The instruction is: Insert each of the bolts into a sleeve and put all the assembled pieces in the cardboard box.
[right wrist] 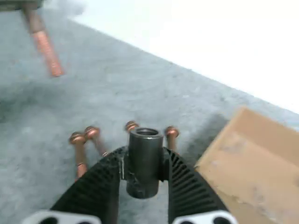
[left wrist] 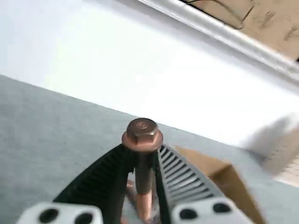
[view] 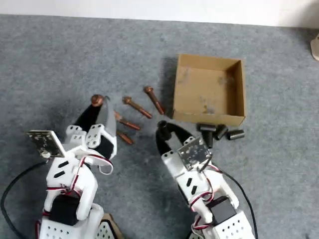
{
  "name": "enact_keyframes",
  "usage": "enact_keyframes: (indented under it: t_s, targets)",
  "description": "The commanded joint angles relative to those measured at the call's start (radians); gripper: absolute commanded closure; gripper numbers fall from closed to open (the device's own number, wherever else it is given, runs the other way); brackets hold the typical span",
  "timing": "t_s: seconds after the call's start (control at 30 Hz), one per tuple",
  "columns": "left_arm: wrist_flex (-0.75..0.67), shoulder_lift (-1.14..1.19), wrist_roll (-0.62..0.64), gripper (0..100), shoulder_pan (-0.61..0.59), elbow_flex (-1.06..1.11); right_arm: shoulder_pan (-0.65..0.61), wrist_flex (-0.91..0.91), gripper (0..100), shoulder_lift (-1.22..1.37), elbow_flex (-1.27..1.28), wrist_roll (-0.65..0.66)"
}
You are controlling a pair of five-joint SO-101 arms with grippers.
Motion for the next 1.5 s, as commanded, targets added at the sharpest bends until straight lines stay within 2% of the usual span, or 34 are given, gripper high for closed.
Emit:
enact_keyframes:
  t_s: [0.0, 0.13, 0.27, 0.87, 1.03, 1.13, 1.27, 1.47]
  targets:
    - [-0.029, 0.002, 0.089, 100, 0.091, 0.015, -0.056, 0.018, 99.3, -0.030, 0.124, -0.012]
    - [-0.032, -0.001, 0.101, 100, 0.223, 0.091, -0.073, 0.024, 99.3, -0.028, 0.124, -0.012]
    - [-0.034, -0.002, 0.101, 100, 0.274, 0.077, -0.077, 0.056, 99.3, -0.027, 0.124, -0.012]
    - [-0.034, -0.002, 0.107, 100, 0.216, 0.042, -0.079, 0.140, 99.3, -0.028, 0.124, -0.009]
    - [-0.034, -0.002, 0.107, 100, 0.219, 0.042, -0.163, 0.170, 99.3, -0.030, 0.122, -0.006]
    - [-0.034, -0.002, 0.107, 100, 0.219, 0.042, -0.173, 0.168, 99.3, -0.031, 0.122, -0.006]
    - [-0.029, -0.002, 0.181, 100, 0.219, 0.042, -0.170, 0.153, 99.3, -0.031, 0.124, -0.006]
    - [-0.028, -0.002, 0.187, 100, 0.211, 0.035, -0.170, 0.150, 99.3, -0.028, 0.124, -0.005]
